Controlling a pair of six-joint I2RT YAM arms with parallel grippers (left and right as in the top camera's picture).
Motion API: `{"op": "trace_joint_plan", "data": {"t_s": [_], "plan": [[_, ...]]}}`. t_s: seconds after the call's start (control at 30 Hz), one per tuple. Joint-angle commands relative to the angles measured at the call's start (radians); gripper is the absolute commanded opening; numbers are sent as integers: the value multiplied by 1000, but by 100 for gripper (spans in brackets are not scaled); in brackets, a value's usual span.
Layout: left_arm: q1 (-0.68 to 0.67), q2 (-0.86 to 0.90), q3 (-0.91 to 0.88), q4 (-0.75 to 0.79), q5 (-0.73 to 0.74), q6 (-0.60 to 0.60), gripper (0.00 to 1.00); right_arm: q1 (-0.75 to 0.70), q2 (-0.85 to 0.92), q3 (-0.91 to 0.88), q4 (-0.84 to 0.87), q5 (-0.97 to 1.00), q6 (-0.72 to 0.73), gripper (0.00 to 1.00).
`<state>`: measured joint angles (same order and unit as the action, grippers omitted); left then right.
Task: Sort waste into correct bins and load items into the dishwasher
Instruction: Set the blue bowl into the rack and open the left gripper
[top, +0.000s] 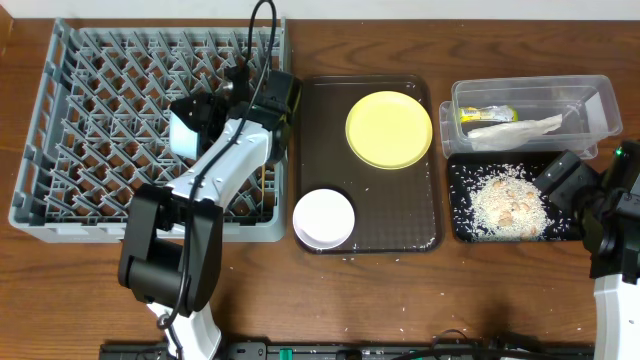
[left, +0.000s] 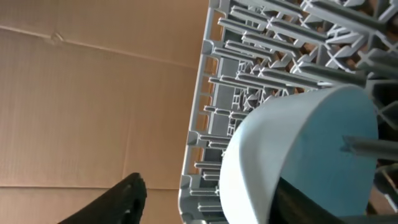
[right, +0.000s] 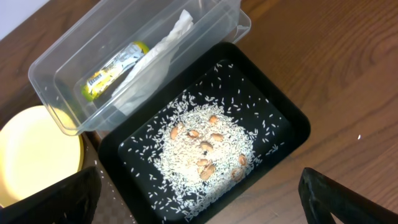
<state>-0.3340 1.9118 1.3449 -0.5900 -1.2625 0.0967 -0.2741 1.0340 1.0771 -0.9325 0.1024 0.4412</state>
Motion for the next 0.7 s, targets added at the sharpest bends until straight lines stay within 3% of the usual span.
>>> {"op": "trace_joint_plan", "data": {"t_s": [0.0,0.4,0.5,0.6,0.63,0.67], "plan": [[-19,0,-5,2,-3,-17,66,-7,0,2,-3,10,14,99],[-126,-170,-4,19,201,-17,75,-7,0,2,-3,10,14,99],[-160,-243,-4,10,323,-21,75,-7,0,2,-3,10,14,99],[-181,-316,-4,-13,462,-100,75,-7,0,2,-3,10,14,99],[-181,-339,-4,-24,547,-141,75,-7,0,2,-3,10,14,99],[-177,-366,-4,-34,735,-200,74,-7,0,2,-3,10,14,99]]}}
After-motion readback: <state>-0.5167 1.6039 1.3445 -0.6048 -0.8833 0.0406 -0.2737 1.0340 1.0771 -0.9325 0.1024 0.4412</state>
